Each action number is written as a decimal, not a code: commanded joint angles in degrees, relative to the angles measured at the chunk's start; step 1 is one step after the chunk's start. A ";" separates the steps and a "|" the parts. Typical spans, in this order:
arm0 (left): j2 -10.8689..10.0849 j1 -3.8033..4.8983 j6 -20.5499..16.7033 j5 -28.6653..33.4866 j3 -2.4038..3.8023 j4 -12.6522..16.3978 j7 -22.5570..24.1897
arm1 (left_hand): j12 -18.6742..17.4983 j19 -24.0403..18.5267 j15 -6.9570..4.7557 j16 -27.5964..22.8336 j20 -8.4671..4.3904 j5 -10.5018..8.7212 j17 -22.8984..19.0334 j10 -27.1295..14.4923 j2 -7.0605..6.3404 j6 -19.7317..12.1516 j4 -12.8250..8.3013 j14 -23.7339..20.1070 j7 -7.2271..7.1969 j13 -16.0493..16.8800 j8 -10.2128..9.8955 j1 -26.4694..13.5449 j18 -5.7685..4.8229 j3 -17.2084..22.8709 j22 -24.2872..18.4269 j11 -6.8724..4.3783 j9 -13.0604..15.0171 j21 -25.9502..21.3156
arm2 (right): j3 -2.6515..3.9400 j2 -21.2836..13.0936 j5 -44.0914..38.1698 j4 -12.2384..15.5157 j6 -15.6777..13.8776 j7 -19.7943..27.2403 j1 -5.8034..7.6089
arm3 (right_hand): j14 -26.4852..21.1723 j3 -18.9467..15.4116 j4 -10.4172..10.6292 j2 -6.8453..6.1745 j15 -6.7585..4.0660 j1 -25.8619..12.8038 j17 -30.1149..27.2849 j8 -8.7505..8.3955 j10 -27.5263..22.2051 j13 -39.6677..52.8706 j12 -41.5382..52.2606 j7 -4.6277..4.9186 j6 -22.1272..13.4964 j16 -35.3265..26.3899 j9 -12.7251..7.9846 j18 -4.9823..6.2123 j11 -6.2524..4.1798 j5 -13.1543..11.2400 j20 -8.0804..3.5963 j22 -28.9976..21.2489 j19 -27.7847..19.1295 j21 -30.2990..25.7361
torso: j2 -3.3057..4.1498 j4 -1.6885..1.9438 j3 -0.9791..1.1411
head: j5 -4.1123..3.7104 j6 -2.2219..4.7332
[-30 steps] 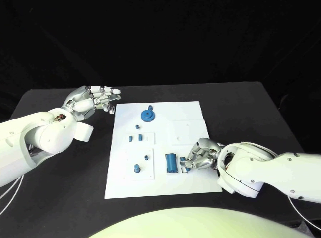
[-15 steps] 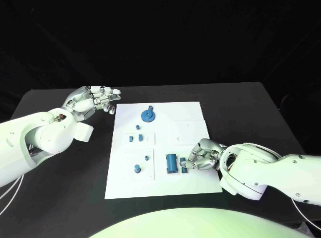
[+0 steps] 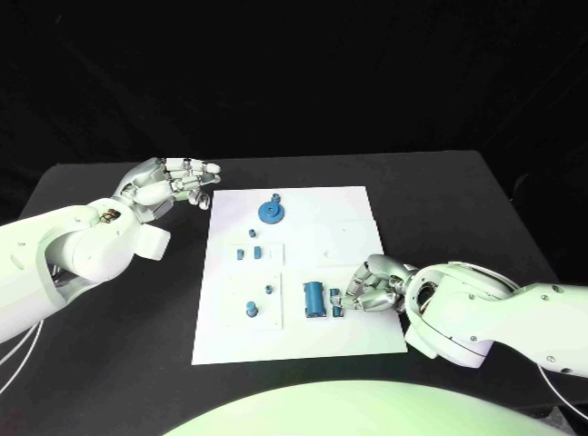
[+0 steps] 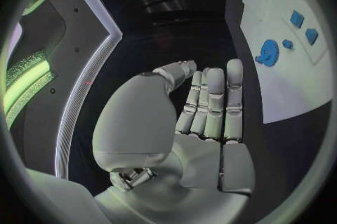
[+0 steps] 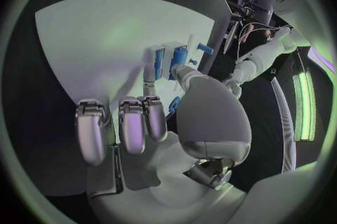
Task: Assemble the parts on the task board
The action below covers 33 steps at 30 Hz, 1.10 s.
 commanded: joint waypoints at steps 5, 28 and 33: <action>-0.03 0.02 0.75 0.33 0.03 0.14 0.36 | 0.34 0.44 0.08 -0.09 0.01 0.34 -0.02 -0.45 0.51 -0.54 0.21 -0.06 -0.01 -0.08 0.18 -0.05 0.91 0.19 -0.05 0.08 0.08 -0.22 | -0.01 -0.70 -1.43 -0.24 1.60 1.64 -0.07 | 5.98 0.41 -0.67 0.09 -0.38 5.23 15.10 -0.31 4.52 12.98 -0.05 -0.16 -0.17 0.31 -0.15 -0.81 -0.24 -4.46 -0.44 15.07 5.99 0.25 | -0.01 0.01 -0.01 | 0.07 0.23; 3.76 -0.52 -7.94 7.52 -0.12 -5.78 7.14 | -1.10 -9.13 2.26 -13.50 2.05 -0.08 -7.10 -1.96 -0.61 -1.91 2.21 -13.61 0.49 -2.00 0.96 -1.92 0.53 -0.56 -5.72 1.25 0.05 -11.19 | 0.87 8.73 41.20 -28.25 -5.59 49.71 8.22 | -17.01 2.74 0.00 -0.41 5.00 16.61 -30.02 -5.78 -24.64 -19.79 -55.75 6.10 -12.27 -39.98 -2.94 9.54 5.60 -5.62 4.87 -14.65 -17.98 -71.24 | -2.25 -0.54 -0.91 | -0.08 4.81; 7.25 -0.69 -10.26 9.39 -0.10 -11.08 9.99 | -9.05 -13.57 5.16 -33.26 6.67 -0.23 -15.86 0.55 -1.67 -4.67 4.78 -17.69 0.24 -6.62 0.92 -1.84 0.60 -1.13 -18.76 2.69 -1.14 -31.06 | 1.19 15.22 47.87 -38.65 -3.28 54.23 8.24 | -24.22 6.52 -0.15 -1.10 7.91 17.65 -38.89 -6.72 -25.92 -39.63 -69.46 7.97 -12.85 -57.08 -5.23 9.50 7.43 -5.86 8.02 -28.99 -22.63 -84.09 | -3.05 -0.44 -0.77 | 0.35 7.13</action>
